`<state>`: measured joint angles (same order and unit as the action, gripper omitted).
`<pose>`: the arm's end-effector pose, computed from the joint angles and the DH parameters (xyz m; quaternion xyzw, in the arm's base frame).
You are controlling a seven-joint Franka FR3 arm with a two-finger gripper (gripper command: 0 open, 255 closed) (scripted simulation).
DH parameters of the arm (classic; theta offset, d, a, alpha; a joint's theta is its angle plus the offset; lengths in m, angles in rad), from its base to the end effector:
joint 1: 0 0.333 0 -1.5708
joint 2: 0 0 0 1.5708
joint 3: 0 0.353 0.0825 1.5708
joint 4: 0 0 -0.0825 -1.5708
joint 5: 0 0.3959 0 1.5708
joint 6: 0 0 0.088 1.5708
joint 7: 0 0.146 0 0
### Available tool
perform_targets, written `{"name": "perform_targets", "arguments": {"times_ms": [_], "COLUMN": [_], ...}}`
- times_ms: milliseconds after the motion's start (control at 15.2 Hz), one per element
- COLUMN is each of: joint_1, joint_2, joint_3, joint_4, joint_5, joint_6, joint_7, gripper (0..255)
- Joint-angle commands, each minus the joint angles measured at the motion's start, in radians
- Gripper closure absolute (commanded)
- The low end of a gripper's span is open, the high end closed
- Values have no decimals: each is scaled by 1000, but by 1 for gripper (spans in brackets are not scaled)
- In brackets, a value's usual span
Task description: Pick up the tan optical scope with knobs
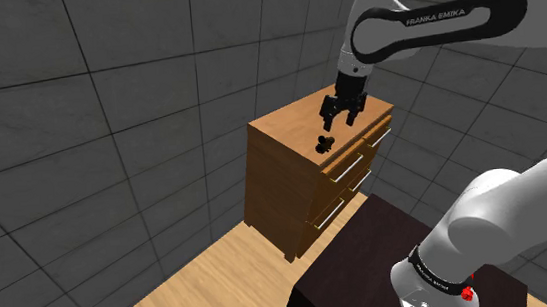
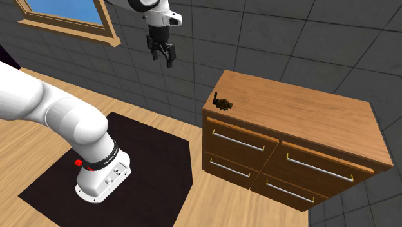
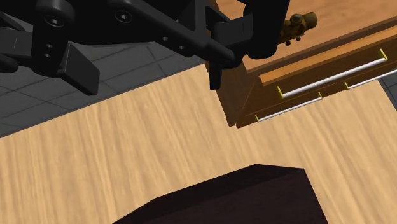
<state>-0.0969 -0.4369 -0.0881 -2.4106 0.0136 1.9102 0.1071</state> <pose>0.3939 -0.0735 0.4565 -0.9888 0.1432 0.0316 0.0261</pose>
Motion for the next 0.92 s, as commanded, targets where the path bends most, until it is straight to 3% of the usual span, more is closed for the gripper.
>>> {"name": "perform_targets", "arguments": {"times_ms": [0,858], "joint_1": [-16,-101], "joint_2": [49,479], "joint_3": [-19,-134], "joint_4": [4,202], "joint_5": [-6,42], "joint_6": [47,283], "joint_7": [-6,-68], "gripper": [0,0]}}
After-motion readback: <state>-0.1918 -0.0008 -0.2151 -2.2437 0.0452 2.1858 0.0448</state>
